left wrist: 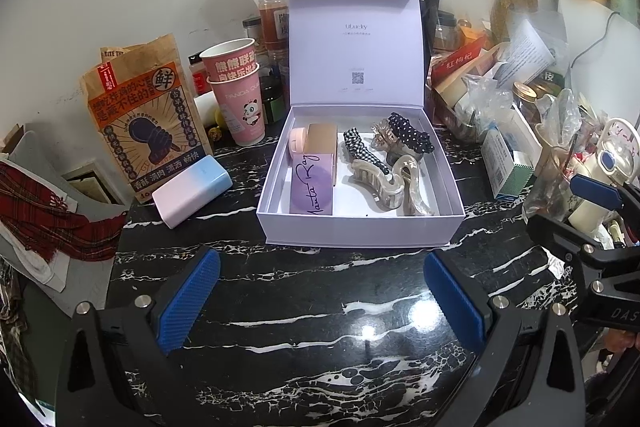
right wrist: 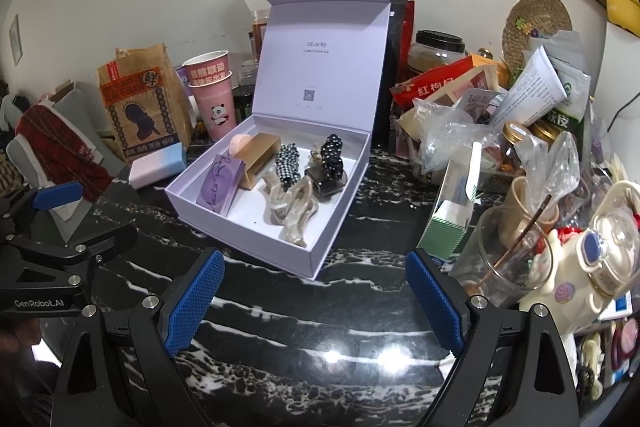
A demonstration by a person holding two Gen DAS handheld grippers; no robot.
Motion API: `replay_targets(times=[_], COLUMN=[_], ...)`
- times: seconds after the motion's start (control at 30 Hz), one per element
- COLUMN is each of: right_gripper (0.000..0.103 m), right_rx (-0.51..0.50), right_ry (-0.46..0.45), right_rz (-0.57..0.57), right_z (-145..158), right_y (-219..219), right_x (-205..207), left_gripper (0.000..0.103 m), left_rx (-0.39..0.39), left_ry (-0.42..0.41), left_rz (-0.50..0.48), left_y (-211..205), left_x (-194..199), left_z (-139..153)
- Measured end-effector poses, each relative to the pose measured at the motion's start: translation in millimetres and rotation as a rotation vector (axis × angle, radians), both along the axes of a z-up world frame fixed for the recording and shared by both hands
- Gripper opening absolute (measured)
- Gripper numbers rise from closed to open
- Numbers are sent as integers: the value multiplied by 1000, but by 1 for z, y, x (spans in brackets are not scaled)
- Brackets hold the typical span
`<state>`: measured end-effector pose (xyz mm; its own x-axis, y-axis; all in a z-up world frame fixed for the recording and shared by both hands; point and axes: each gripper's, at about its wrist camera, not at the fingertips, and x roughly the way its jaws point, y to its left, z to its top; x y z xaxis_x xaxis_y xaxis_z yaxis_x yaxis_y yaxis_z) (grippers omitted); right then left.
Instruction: Organize rigid objects
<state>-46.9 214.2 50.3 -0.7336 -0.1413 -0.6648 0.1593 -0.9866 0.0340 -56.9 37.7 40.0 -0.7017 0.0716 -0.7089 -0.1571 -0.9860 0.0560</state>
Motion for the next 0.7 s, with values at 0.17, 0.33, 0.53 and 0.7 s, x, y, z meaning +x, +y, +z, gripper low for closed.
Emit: replay_targets(times=[0.17, 0.33, 0.53, 0.7], right_gripper=[93, 93, 93, 93], right_rx=[7, 9, 11, 13], right_ry=[-5, -10, -14, -18], right_rz=[-1, -4, -7, -11], right_z=[-1, -2, -3, -4], right_y=[0, 0, 1, 1], right_x=[-2, -2, -2, -3], left_gripper=[103, 103, 103, 103], left_rx=[4, 7, 9, 3], left_ry=[-9, -16, -23, -20], left_rz=[-1, -4, -4, 1], left_y=[0, 0, 1, 1], left_x=[-1, -2, -2, -2], left_z=[-1, -3, -5, -7])
